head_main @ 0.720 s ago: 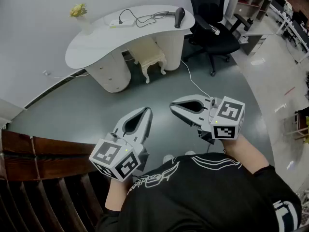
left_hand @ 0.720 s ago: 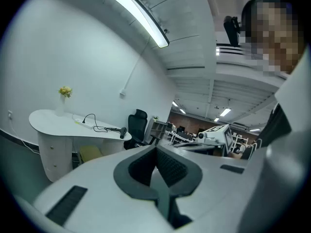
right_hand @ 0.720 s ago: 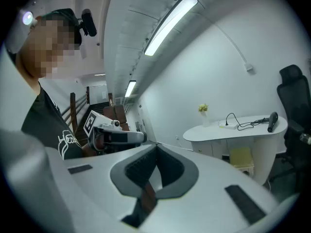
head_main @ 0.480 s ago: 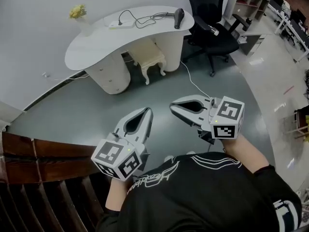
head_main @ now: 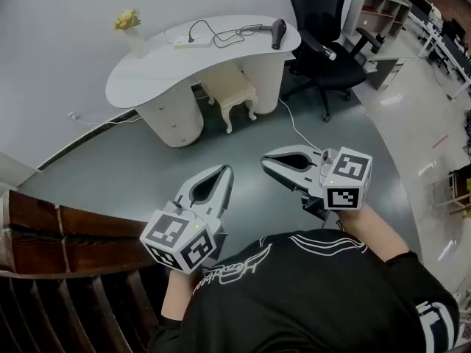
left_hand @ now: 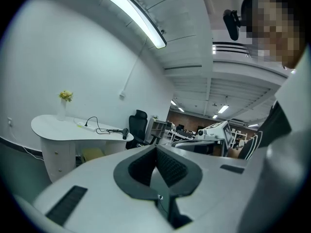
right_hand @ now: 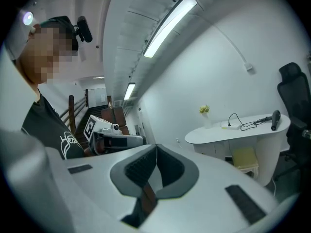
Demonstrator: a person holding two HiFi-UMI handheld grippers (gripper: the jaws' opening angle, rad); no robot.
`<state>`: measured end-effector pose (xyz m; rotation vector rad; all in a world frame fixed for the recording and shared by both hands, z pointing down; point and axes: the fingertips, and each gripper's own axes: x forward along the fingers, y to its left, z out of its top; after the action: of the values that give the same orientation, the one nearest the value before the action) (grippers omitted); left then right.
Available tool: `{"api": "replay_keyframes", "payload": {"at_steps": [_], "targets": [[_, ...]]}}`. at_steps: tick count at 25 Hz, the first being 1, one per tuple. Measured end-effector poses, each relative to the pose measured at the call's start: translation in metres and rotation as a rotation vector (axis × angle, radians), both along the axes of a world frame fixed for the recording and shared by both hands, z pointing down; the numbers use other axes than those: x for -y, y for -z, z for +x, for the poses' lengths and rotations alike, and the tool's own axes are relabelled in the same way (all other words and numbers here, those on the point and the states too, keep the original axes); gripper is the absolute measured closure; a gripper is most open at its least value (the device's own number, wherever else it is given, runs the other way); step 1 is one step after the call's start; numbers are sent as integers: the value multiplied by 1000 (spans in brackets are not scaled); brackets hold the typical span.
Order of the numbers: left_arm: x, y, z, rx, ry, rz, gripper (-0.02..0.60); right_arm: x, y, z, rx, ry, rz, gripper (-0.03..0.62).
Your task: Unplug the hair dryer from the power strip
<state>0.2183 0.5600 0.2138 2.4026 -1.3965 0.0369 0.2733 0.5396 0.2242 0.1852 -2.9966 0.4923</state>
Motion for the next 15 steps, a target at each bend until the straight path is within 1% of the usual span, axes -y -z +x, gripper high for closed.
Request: {"api": "replay_keyframes", "payload": {"at_steps": [7, 15], "targets": [[-10, 3, -19, -24, 21, 11, 578, -10, 1, -12, -11, 5, 26, 597], [-2, 2, -31, 2, 42, 18, 578, -1, -4, -27, 1, 30, 30, 597]]}}
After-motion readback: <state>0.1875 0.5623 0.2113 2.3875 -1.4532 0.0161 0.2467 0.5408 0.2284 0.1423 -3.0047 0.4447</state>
